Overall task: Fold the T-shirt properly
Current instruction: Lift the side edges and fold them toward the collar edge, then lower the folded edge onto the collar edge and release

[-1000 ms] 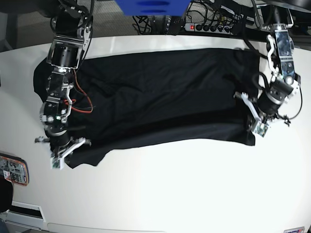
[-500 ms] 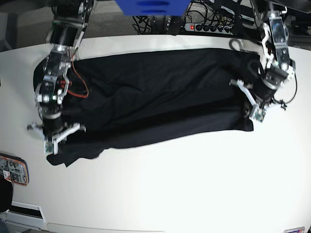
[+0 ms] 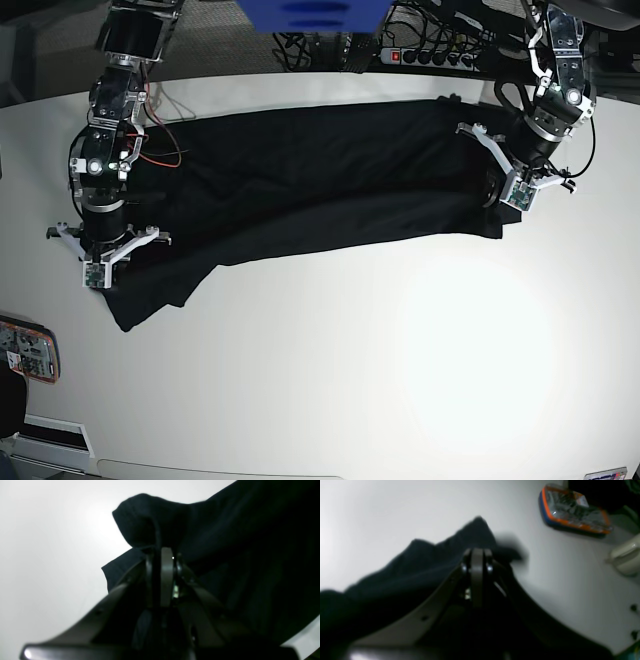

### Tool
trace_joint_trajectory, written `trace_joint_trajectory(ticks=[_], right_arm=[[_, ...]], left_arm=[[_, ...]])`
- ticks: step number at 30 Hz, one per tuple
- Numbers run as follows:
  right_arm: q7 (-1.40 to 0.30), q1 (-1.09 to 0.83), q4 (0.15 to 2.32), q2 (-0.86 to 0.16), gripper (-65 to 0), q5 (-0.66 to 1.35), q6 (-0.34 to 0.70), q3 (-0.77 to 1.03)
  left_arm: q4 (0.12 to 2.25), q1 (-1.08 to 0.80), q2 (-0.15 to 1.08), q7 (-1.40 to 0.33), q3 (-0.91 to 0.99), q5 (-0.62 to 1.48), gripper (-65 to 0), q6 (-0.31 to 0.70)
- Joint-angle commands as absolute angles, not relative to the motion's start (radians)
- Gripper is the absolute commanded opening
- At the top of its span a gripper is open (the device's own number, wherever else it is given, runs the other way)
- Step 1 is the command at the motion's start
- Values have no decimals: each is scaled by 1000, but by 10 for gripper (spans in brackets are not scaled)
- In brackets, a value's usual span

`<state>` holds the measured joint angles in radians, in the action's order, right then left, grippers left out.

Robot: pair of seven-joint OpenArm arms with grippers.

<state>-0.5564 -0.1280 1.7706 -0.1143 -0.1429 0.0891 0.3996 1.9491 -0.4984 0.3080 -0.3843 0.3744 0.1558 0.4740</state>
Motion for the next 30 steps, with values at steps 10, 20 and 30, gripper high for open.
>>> trace_joint_trajectory(ticks=[10,20,30], right_arm=[[-515,-185,1868,-124,-650,-143,-4,401],[-510,-262,1867,-104,-650,-143,-39,401],[-509,-343,1860,-79,-650,-143,-48,400]], left_arm=[[1971,-504,282,-357,512,165,-650,469],[1968,-507,295,-357,507,165,-650,469],[1965,-547,249,-358,507,165,-650,469]])
